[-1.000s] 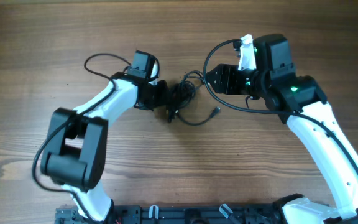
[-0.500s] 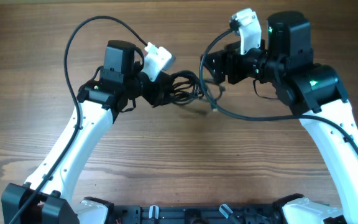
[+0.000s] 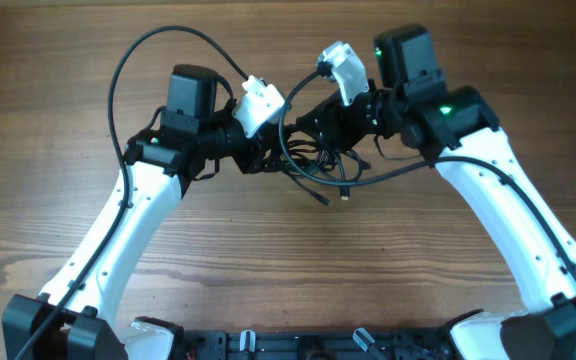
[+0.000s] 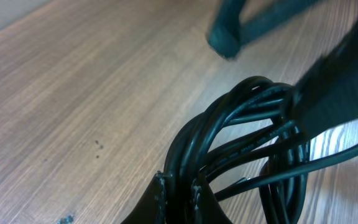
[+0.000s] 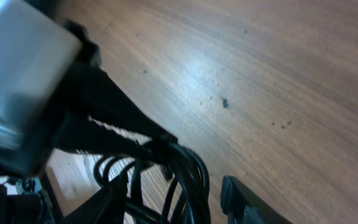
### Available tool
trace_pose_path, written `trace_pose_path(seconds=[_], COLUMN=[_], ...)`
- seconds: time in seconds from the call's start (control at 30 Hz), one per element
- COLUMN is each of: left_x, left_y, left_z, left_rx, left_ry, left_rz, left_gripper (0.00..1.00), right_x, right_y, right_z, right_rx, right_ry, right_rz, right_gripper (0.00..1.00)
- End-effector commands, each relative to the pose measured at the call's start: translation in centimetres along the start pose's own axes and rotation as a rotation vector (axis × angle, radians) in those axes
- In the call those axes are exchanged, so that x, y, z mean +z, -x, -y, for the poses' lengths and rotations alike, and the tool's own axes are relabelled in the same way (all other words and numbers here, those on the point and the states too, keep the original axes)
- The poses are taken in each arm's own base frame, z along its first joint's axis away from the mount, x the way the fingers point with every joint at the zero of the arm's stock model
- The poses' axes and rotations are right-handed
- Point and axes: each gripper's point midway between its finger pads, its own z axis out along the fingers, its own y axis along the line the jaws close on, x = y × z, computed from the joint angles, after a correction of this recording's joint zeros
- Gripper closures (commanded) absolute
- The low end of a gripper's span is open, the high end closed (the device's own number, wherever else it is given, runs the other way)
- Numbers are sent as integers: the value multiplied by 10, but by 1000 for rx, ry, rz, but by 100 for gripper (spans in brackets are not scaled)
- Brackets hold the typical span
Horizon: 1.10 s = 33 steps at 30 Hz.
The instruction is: Untangle cables
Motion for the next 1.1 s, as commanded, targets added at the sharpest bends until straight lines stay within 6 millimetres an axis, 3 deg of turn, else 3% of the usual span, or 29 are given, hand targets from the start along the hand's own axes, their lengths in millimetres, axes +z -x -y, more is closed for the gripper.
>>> trace_pose_path(seconds=[0.0, 0.17, 0.3, 0.4, 0.5, 0.63, 0.9, 1.0, 1.07], left_x=[-14, -22, -23, -27, -38, -54, -57, -57, -57], left_y=[14, 26, 29, 38, 44, 30, 26, 24, 24], left_z=[-18, -12, -12, -21, -41, -78, -82, -81, -81], left_rx=[-103, -105, -122, -199, -340, -688, -826, -826, -776], left_ry=[26, -56, -63, -45, -7, 102, 96, 94, 99], left_rz=[79, 155, 163, 203, 252, 272, 281, 270, 267], left_gripper=[96, 96, 96, 96, 96, 96, 96, 96, 96], right_x=[0, 9, 21, 28, 33, 33, 32, 17, 3], right_y=[4, -4, -7, -16, -31, -40, -37, -15, 5], right_z=[-5, -4, -1, 5, 22, 34, 30, 20, 12], right_rx=[-10, 12, 70, 127, 263, 401, 389, 355, 318], right_ry=[26, 53, 79, 65, -25, -109, -91, -67, -62], right_rz=[1, -32, -53, -91, -144, -159, -153, -89, -26], right_gripper=[51, 60, 76, 89, 95, 96, 94, 78, 60])
